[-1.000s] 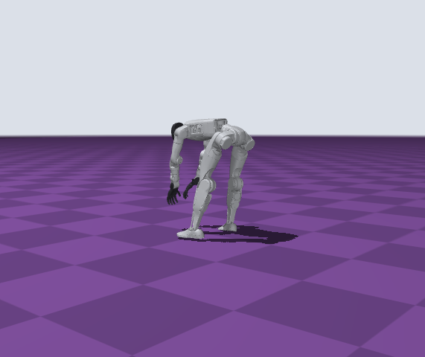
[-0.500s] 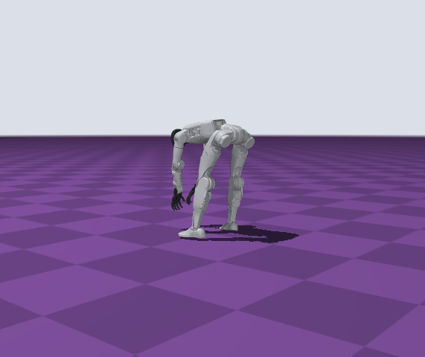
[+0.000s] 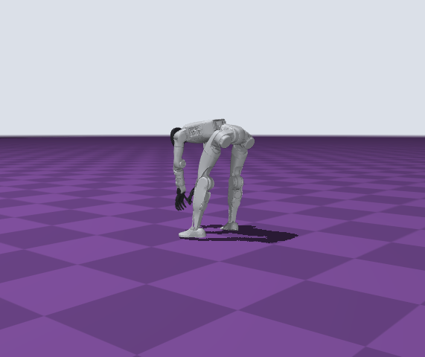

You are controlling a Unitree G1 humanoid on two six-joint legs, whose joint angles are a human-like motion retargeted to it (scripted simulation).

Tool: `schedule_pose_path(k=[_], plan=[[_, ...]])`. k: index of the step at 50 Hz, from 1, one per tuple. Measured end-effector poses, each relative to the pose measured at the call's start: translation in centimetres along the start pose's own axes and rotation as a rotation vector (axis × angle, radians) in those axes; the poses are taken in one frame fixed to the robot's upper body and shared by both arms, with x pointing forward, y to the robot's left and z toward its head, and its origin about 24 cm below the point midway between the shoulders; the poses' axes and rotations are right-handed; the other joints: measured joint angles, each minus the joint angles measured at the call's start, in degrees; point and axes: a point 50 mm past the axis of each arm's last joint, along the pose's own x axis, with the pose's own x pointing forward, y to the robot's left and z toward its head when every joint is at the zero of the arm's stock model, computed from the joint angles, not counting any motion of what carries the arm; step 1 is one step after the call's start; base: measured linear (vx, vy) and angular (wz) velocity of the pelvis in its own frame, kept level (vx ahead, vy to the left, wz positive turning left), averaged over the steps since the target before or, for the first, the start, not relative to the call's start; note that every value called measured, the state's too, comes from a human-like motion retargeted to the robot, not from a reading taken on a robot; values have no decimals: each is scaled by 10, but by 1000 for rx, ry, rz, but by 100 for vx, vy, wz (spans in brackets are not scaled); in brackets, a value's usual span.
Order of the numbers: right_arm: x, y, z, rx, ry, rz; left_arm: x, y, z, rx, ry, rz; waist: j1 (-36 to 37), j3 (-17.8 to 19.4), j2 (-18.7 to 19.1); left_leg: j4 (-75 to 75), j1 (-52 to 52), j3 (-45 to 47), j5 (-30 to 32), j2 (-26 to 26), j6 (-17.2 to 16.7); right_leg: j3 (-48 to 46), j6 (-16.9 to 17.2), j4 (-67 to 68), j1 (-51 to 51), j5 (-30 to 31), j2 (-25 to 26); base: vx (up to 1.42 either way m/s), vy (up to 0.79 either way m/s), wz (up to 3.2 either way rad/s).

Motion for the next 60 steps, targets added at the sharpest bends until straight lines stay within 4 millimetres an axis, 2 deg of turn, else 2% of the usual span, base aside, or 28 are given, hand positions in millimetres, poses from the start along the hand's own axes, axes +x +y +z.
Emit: schedule_pose_path(k=[5, 10, 15, 16, 17, 18, 19, 20, 23, 25, 27, 28, 29, 30, 32, 33, 34, 35, 38, 43, 45, 48, 51, 53, 56, 60], plan=[[0, 1, 2, 17, -5, 12, -2, 0, -9, 53, 9, -10, -16, 0, 6, 0, 0, 1, 12, -7, 0, -11, 0, 5, 0, 8, -8, -7, 4, 9], [-2, 2, -3, -15, 18, -19, 0, 5, -11, 87, 7, 8, -15, 0, 1, 3, 0, 4, 19, -11, 0, -13, 0, 8, 0, 23, -13, -10, 8, -10], [-11, 16, -2, -60, -2, -6, -2, 2, -8, 85, 4, 26, -11, 0, 2, 48, 0, 10, 0, -18, 0, 9, 0, 41, 2, 13, -31, -12, 15, -12], [-15, 20, -4, -53, -12, -3, -3, -4, -2, 86, -11, 11, -2, 0, 4, 66, 0, 5, -8, -17, 0, 7, 0, 43, 13, 12, -32, -11, 18, -39], [-26, 30, -21, -27, -9, 44, -1, -10, 16, 89, -65, -10, 21, 0, 11, 80, 0, -4, -13, -17, 0, 0, 0, 44, 25, 10, -34, -10, 15, -39], [-54, 47, -63, 36, 11, 172, 2, -17, 60, 97, -196, -40, 74, 0, 28, 85, 1, -22, -12, -18, 0, -13, 0, 42, 40, 7, -37, -4, 14, -31], [-51, 51, -51, 16, 23, 183, -1, -19, 49, 42, -151, -15, 60, 0, 32, 54, 38, -30, -5, -22, 1, -5, 0, 15, 73, 21, -36, 2, 17, -36], [-34, 47, -11, -46, 28, 130, -8, -18, 12, -34, -13, 45, 13, 0, 29, 4, 93, -35, 6, -28, 2, 15, 0, -25, 117, 44, -33, -2, 19, -57], [-38, 54, 11, 26, 14, 144, -23, -37, -3, -61, 35, 6, 4, 0, 43, 4, 165, -32, -4, -20, 2, 28, 0, -31, 186, 64, -23, -12, 13, -78], [-43, 59, 19, 65, 9, 153, -31, -48, -7, -69, 43, -19, 10, 0, 51, 6, 219, -34, -12, -6, 0, 47, 0, -29, 236, 69, -4, -13, 3, -96], [-45, 58, 20, 89, -9, 142, -35, -51, -9, -81, 29, -25, 25, 0, 51, 6, 279, -27, -23, 13, 0, 73, 0, -37, 295, 61, 17, -11, 3, -109], [-48, 58, 17, 122, -33, 134, -36, -50, -5, -116, -10, -30, 38, 0, 50, 6, 309, -19, -29, 23, 0, 81, 0, -38, 325, 50, 25, -9, 14, -118], [-52, 49, -10, 170, -49, 137, -32, -43, 2, -59, -88, -63, 69, 0, 27, 4, 336, -4, -34, 25, 12, 93, 0, -26, 346, 29, 21, -5, 30, -123], [-64, 31, -43, 224, -73, 152, -26, -35, 9, 49, -175, -112, 109, 0, -7, 2, 362, 13, -38, 24, 29, 108, 0, -8, 362, 2, 11, 2, 44, -130], [-61, 7, -68, 174, -58, 86, -15, -3, 11, 47, -191, 11, 138, 0, -2, 6, 418, 49, -56, 28, 50, 101, -1, 65, 404, -55, -9, 7, 45, -129], [-58, -3, -74, 138, -51, 33, -15, 12, 1, 20, -165, 89, 139, 0, 10, 12, 457, 66, -70, 28, 58, 100, -3, 124, 432, -92, -23, 19, 33, -107], [-52, 9, -47, 121, -52, -34, -29, -1, -14, -44, -92, 117, 130, -48, 22, 16, 493, 75, -85, 33, 52, 94, -3, 175, 466, -125, -30, 31, 20, -87], [-58, 37, -2, 137, -30, -68, -52, -24, -35, -109, 17, 124, 114, -121, 35, 17, 527, 82, -100, 41, 39, 86, -1, 222, 502, -155, -33, 31, 6, -74], [-46, 12, -22, 105, -2, -169, -45, 10, -43, -60, 6, 234, 140, -189, 36, -8, 593, 102, -104, 53, 40, 110, -18, 321, 578, -221, -32, 20, -3, -58], [-26, -49, -61, 20, 51, -360, -26, 88, -38, 11, -63, 444, 174, -261, 23, -82, 719, 132, -92, 45, 38, 134, -35, 347, 754, -276, -56, 14, -11, -31], [-19, -78, -72, -8, 70, -444, -21, 121, -31, 38, -107, 519, 186, -287, 10, -115, 757, 146, -79, 36, 38, 134, -35, 311, 814, -271, -74, 5, -18, -35], [-11, -122, -86, -62, 108, -561, -18, 163, -17, 107, -181, 607, 205, -321, -13, -146, 784, 164, -62, 22, 41, 140, -25, 216, 882, -228, -95, -4, -25, -36], [-11, -156, -94, -70, 144, -679, -21, 191, -6, 166, -247, 651, 215, -359, -37, -134, 773, 173, -56, 18, 43, 137, -16, 129, 923, -200, -110, -15, -34, -20], [-16, -180, -101, -78, 172, -765, -25, 210, 0, 204, -273, 691, 216, -369, -48, -96, 748, 169, -62, 28, 43, 113, -20, 102, 941, -223, -118, -25, -41, 7], [-39, -213, -115, -116, 211, -933, -43, 240, 5, 224, -309, 810, 208, -361, -49, 17, 689, 139, -96, 65, 37, 65, -26, 93, 973, -302, -112, -30, -43, 28], [-90, -254, -136, -240, 271, -1163, -87, 277, 11, 246, -374, 1111, 201, -298, -17, 168, 625, 71, -140, 129, 13, 37, -34, 102, 1025, -413, -64, -34, -39, 29]])
